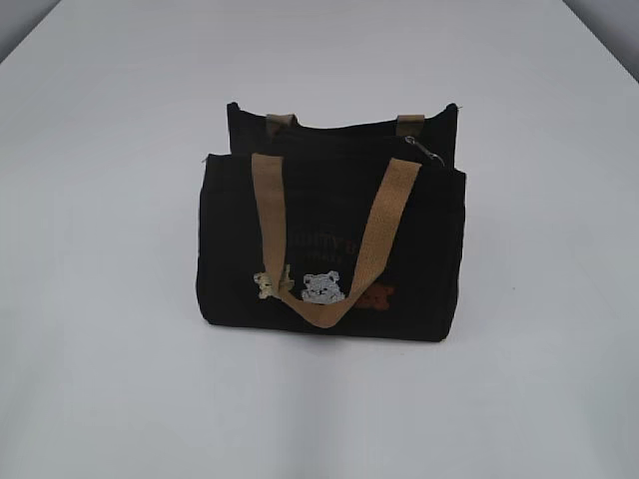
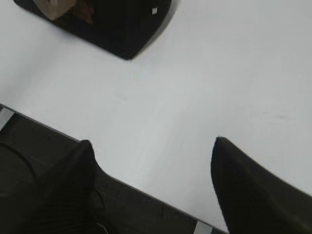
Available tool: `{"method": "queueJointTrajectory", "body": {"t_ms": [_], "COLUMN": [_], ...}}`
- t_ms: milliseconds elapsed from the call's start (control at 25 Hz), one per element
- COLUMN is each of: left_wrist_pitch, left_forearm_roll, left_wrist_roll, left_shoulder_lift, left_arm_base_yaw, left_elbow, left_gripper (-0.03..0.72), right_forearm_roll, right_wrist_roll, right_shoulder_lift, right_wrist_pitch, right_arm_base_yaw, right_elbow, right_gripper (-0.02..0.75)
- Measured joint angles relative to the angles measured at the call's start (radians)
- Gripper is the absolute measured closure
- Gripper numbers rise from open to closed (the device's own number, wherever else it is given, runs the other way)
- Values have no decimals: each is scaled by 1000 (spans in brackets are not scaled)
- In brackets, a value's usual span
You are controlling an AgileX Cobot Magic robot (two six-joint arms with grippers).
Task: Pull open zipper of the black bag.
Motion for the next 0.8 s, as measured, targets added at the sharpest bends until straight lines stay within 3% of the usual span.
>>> {"method": "queueJointTrajectory", "body": {"t_ms": [200, 800], "left_wrist_pitch": [38, 40], "left_forearm_roll": [16, 34], "left_wrist_roll": [0, 0], "left_shoulder_lift": [-141, -146], "left_arm_base_yaw": [0, 8], "left_elbow": [21, 21], "left_gripper": [345, 365], "right_forearm_roll": [3, 7], "right_wrist_roll": [-1, -1], "right_shoulder_lift": [-107, -112], "right_wrist_pitch": [-3, -1], "right_arm_base_yaw": [0, -12], "right_elbow": [2, 4], "right_gripper": [167, 167]}}
